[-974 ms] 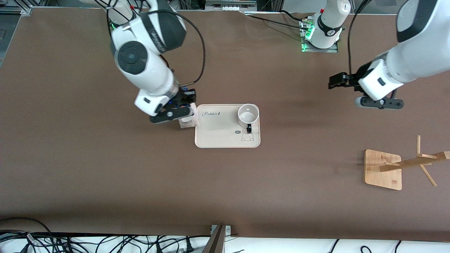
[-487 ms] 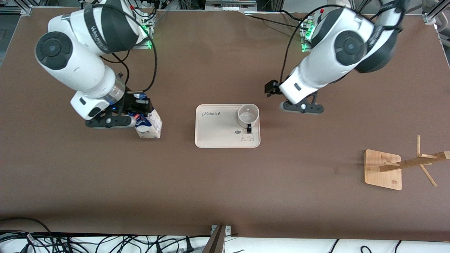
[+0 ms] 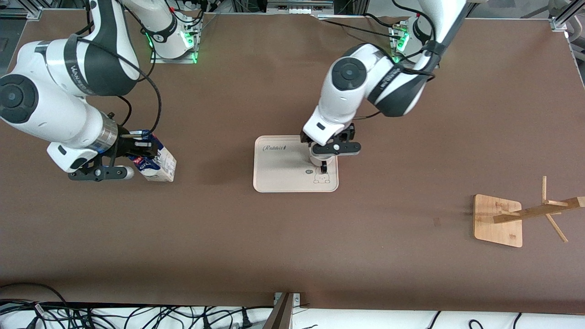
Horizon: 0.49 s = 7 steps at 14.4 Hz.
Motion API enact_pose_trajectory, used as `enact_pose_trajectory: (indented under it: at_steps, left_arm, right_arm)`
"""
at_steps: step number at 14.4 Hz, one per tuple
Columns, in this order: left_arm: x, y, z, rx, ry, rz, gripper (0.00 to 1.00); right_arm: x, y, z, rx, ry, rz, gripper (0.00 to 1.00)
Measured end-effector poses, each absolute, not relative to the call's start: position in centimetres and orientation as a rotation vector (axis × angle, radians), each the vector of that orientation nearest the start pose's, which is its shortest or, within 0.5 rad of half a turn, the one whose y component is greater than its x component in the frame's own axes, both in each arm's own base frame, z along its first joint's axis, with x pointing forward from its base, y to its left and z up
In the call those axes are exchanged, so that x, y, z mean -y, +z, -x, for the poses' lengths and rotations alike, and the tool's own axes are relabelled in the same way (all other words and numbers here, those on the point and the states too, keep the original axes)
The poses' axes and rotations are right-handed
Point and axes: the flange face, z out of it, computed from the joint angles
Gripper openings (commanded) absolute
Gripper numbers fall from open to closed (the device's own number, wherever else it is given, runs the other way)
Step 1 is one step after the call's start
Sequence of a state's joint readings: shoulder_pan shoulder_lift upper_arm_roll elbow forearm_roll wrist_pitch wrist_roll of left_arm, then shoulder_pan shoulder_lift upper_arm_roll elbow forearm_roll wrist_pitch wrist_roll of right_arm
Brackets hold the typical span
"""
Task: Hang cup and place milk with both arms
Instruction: 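Lift the carton with the right gripper while the left gripper reaches the mug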
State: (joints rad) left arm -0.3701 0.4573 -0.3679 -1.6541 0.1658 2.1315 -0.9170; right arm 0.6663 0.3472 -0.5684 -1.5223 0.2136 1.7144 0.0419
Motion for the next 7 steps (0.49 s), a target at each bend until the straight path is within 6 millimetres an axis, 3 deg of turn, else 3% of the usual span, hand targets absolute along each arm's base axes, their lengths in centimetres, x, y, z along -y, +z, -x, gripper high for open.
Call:
enact_pose_trajectory:
  at_steps: [7]
  left_arm:
    - [46.1,26.8,-50.5,0.208,-0.058,3.115,1.0]
  right_arm:
    - [-7.7,43.4,-63.1,0.071,0.177,3.122,0.42]
